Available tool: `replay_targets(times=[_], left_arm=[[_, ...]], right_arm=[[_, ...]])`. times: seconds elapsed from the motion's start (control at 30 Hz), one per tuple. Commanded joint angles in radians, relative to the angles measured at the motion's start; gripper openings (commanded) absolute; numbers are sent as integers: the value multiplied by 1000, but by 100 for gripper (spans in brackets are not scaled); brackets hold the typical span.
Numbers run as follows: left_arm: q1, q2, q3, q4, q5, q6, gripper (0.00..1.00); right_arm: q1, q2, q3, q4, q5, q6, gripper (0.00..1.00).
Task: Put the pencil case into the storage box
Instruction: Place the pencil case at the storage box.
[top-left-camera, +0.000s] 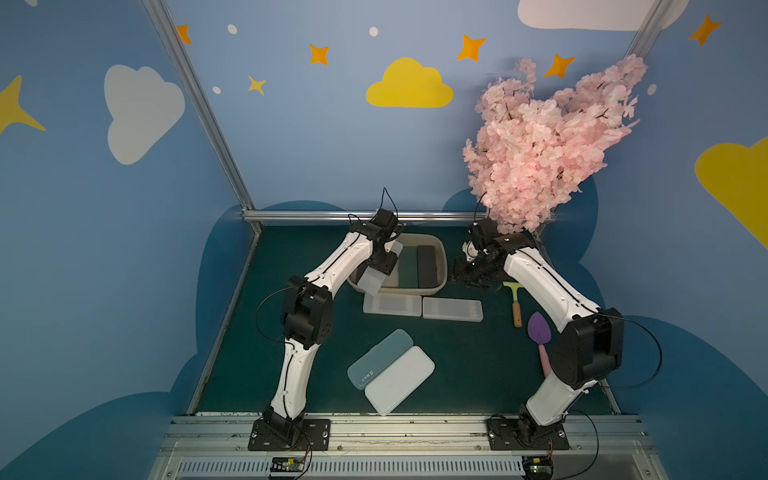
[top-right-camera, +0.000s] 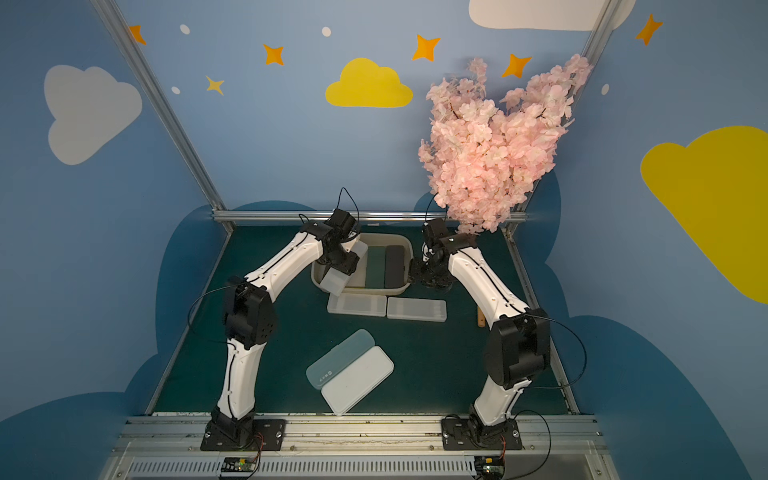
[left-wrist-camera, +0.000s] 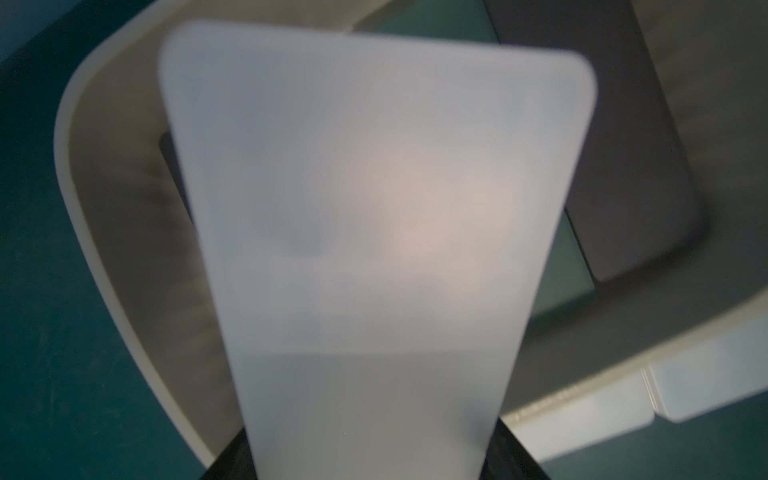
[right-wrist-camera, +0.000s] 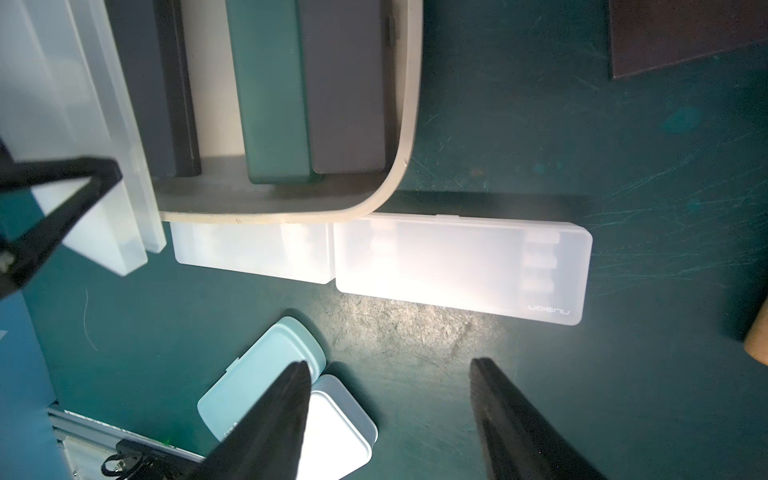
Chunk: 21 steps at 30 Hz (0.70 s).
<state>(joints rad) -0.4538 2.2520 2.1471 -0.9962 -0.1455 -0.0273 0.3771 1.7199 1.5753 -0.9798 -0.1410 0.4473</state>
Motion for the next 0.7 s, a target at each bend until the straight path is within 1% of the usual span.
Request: replay_targets(times=[0.0,0.17,0.2,0.33,0.37,0.5,0.67], left_arm=[[22,62,131,-9,-26,-128,52],[28,191,299,19,-5,-177,52],[27,221,337,5,1,-187,52],[20,369,571,-87,14,-219,52],[17,394,605,-101,18,-229,52],[16,421,601,-96,32,-264,51],[18,422,545,-108,21,-273,51]], right_arm=[[-10,-48,-15,-16,-14,-5,66],[-23,-49,-15,-15,-29,0,66],[-25,-49,-14,-16,-32,-1,66],[-36,-47,-19,-19,-41,-5,65],[-39,-47,-22,-17,-43,-3,66],[-46,-49,-32,-17,-50,-3,66],[-52,-53,-44,-17,-55,-3,65]])
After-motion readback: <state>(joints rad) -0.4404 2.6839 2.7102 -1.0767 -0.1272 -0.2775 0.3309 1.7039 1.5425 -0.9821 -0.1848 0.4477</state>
